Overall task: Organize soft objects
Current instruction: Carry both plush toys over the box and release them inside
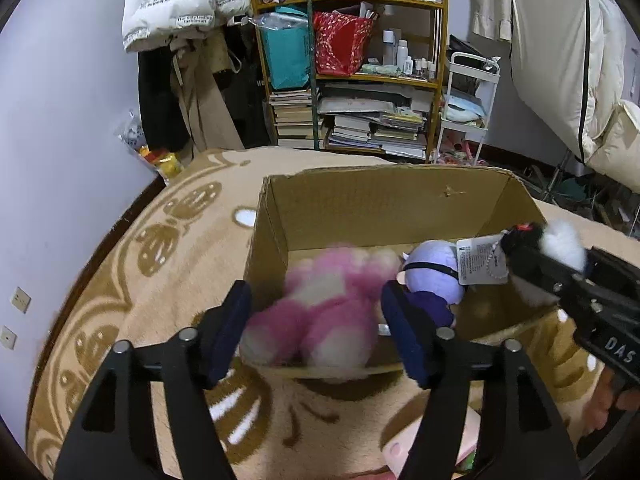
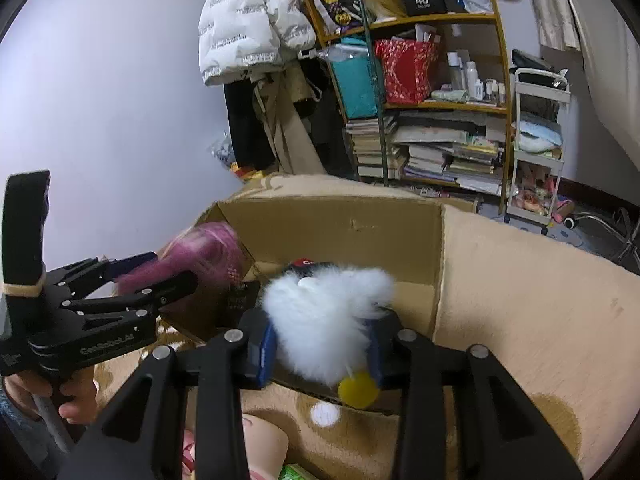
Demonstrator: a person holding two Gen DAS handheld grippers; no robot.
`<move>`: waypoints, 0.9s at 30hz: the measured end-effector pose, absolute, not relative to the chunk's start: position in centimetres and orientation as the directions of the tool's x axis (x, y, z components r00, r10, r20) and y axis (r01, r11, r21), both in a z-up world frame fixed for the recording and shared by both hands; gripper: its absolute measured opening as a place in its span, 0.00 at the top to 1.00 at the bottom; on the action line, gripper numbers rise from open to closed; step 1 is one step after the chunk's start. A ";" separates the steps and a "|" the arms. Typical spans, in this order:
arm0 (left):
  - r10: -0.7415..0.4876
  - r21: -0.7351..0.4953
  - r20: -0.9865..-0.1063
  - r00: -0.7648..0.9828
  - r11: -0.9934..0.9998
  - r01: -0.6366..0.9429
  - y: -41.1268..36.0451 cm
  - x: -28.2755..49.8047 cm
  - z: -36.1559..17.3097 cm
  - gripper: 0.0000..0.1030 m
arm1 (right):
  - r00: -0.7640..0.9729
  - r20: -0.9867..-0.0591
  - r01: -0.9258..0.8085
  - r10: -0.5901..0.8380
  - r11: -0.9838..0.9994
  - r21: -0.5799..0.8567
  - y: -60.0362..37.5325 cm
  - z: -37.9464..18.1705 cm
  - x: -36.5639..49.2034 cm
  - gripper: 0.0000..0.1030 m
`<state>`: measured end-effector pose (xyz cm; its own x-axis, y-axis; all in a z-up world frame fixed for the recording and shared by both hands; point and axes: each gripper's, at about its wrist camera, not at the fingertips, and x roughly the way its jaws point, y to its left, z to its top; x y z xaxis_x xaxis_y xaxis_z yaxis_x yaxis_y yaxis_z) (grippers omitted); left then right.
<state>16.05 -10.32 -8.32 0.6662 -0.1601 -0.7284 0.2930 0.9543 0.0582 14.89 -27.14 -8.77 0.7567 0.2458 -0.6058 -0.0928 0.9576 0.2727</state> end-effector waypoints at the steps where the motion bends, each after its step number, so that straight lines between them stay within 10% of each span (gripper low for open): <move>1: -0.161 0.056 -0.729 0.665 0.955 0.292 -10.3 16.0 -8.3 0.31 | 0.750 -0.613 -0.092 0.248 0.957 0.275 -27.1 -8.9 15.0 0.61; 11: -0.156 0.003 -0.721 0.675 0.973 0.229 -8.0 14.9 -6.6 0.13 | 0.741 -0.621 -0.089 0.253 0.955 0.283 -26.9 -9.1 14.6 0.47; 18: -0.119 0.035 -0.714 0.690 0.978 0.205 -6.7 13.3 -5.3 0.08 | 0.764 -0.589 -0.100 0.263 0.950 0.295 -27.0 -7.7 13.5 0.12; 27: -0.107 0.052 -0.728 0.677 0.976 0.211 -5.6 9.8 -4.2 0.04 | 0.782 -0.573 -0.098 0.244 0.957 0.273 -26.0 -5.9 11.3 0.05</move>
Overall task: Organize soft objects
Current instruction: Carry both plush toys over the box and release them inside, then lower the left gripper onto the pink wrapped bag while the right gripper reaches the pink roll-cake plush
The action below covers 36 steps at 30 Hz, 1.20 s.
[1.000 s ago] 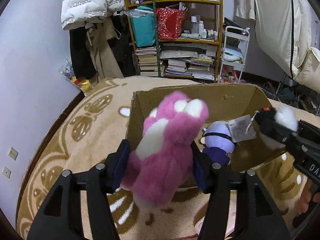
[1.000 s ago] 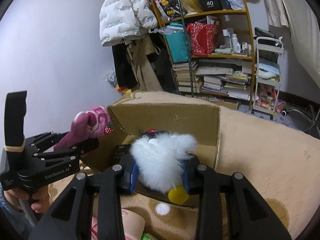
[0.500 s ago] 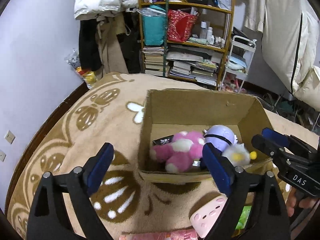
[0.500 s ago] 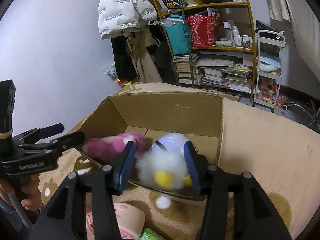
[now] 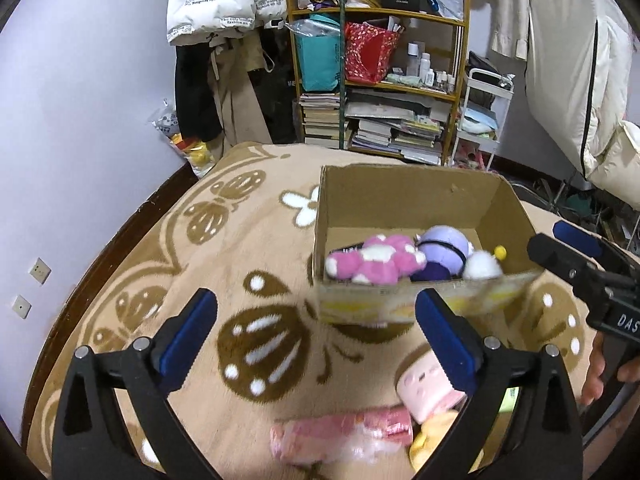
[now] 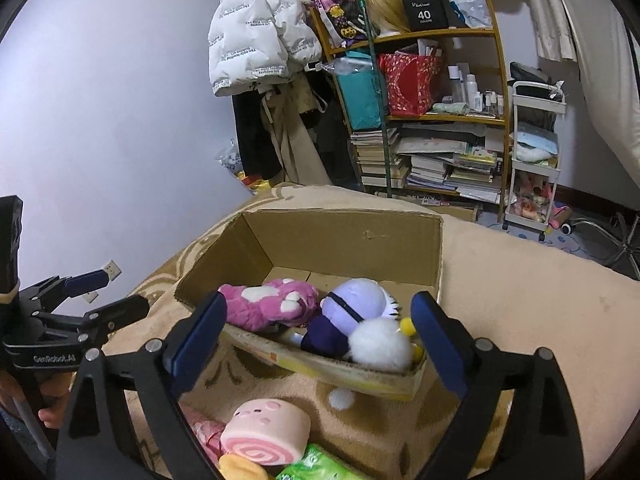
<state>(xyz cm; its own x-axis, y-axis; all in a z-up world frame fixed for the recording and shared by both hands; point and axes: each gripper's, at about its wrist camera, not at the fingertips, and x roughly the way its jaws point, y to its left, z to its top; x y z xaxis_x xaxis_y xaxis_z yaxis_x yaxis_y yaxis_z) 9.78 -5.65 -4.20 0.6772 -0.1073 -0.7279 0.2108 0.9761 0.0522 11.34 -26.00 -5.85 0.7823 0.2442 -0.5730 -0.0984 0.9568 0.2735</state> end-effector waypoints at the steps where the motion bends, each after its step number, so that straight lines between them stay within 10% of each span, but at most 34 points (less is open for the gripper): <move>1: -0.109 0.053 -0.730 0.674 0.975 0.215 -5.5 9.5 -4.0 0.04 | 0.782 -0.573 -0.098 0.244 0.957 0.274 -25.9 -5.7 11.1 0.05; 36: -0.058 0.095 -0.928 0.368 0.918 0.385 -5.9 6.5 -11.0 0.04 | 0.597 -0.743 -0.120 0.302 0.950 0.289 -21.2 -9.1 8.0 0.04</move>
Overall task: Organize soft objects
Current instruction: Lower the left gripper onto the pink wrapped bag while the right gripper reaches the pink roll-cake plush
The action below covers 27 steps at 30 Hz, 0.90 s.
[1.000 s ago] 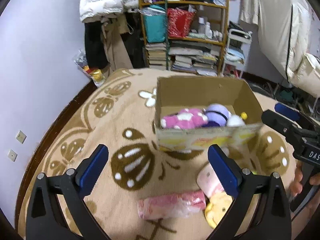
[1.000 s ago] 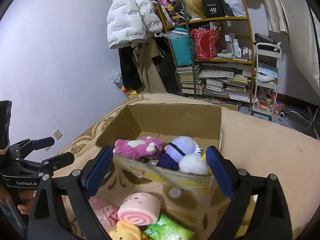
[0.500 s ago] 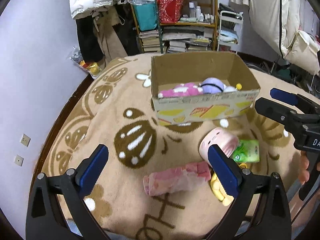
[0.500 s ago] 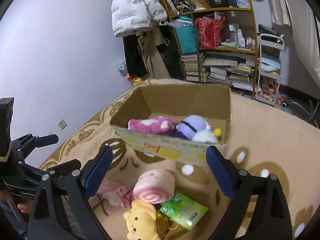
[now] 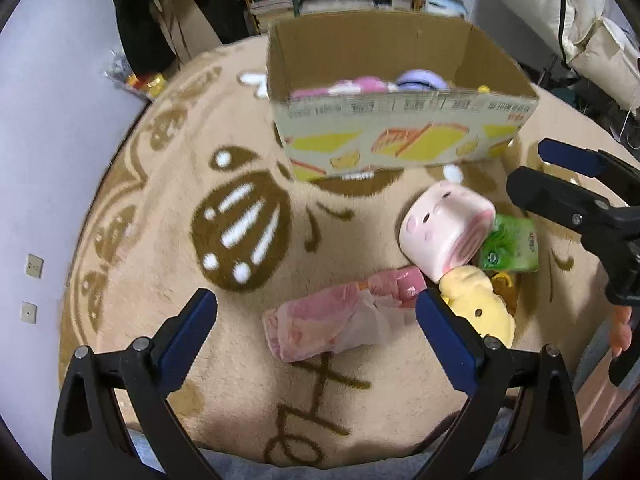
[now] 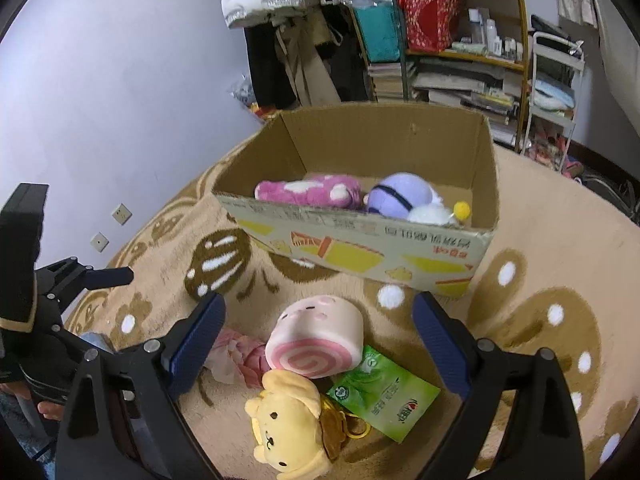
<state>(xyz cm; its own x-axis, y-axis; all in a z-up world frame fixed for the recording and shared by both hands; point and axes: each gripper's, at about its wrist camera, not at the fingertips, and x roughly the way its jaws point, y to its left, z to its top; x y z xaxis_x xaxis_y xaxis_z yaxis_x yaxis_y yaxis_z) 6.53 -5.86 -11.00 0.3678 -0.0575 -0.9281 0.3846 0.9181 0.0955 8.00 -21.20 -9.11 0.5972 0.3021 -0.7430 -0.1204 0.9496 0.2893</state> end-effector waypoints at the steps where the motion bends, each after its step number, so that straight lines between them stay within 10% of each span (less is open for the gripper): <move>1: -0.058 0.092 -0.934 0.353 0.915 0.394 -6.0 6.7 -11.4 0.04 | 0.589 -0.749 -0.120 0.305 0.949 0.292 -21.2 -9.4 8.1 0.04; 27: -0.001 0.064 -0.992 0.122 0.850 0.523 -9.9 8.2 -19.6 0.04 | 0.425 -0.842 -0.096 0.331 0.942 0.322 -19.6 -15.4 11.4 0.04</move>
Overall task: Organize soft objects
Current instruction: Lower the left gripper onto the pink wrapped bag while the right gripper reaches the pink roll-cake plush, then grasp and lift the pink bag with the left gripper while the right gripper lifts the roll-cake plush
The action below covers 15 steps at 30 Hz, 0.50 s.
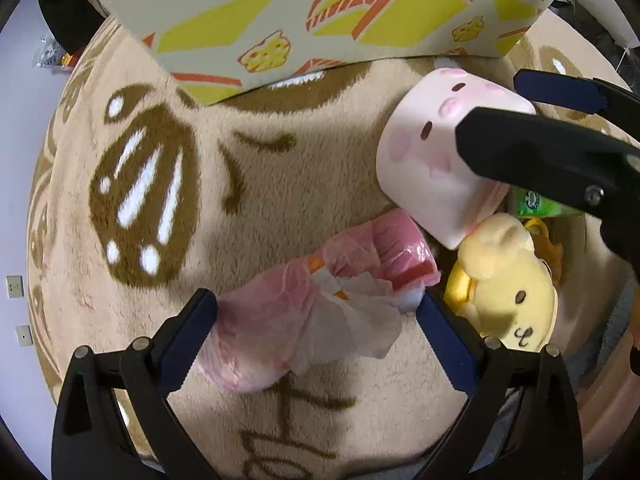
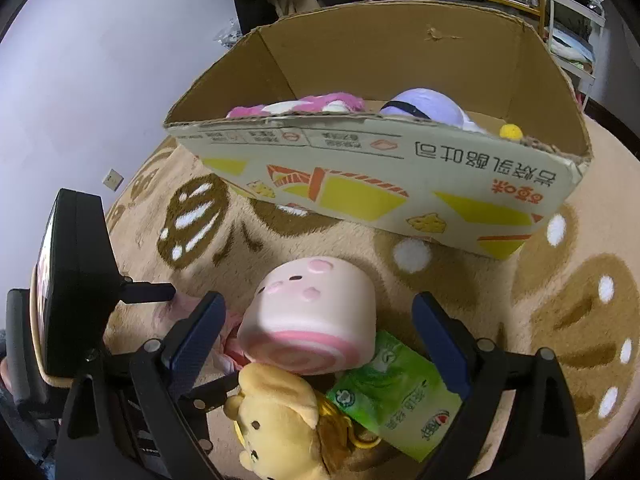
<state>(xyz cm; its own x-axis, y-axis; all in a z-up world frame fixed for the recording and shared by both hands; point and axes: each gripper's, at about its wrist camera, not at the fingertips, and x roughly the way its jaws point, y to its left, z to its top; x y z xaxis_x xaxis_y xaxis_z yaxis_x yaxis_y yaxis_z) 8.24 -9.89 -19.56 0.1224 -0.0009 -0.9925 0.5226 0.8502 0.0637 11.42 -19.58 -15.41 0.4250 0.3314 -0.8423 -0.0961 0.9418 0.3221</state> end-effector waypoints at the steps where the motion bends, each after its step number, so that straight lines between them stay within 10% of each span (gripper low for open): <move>1: 0.001 0.066 -0.992 0.124 0.849 0.524 -9.9 8.2 -19.7 0.04 | 0.422 -0.844 -0.094 0.332 0.942 0.323 -19.6 -15.5 11.5 0.04; 10: 0.025 0.090 -0.991 0.132 0.853 0.514 -10.7 8.5 -21.3 0.09 | 0.378 -0.855 -0.134 0.356 0.935 0.330 -18.3 -16.4 11.7 0.09; 15: -0.002 0.075 -0.989 0.148 0.855 0.513 -10.2 9.5 -20.4 0.24 | 0.366 -0.870 -0.158 0.332 0.943 0.293 -17.9 -16.8 11.6 0.32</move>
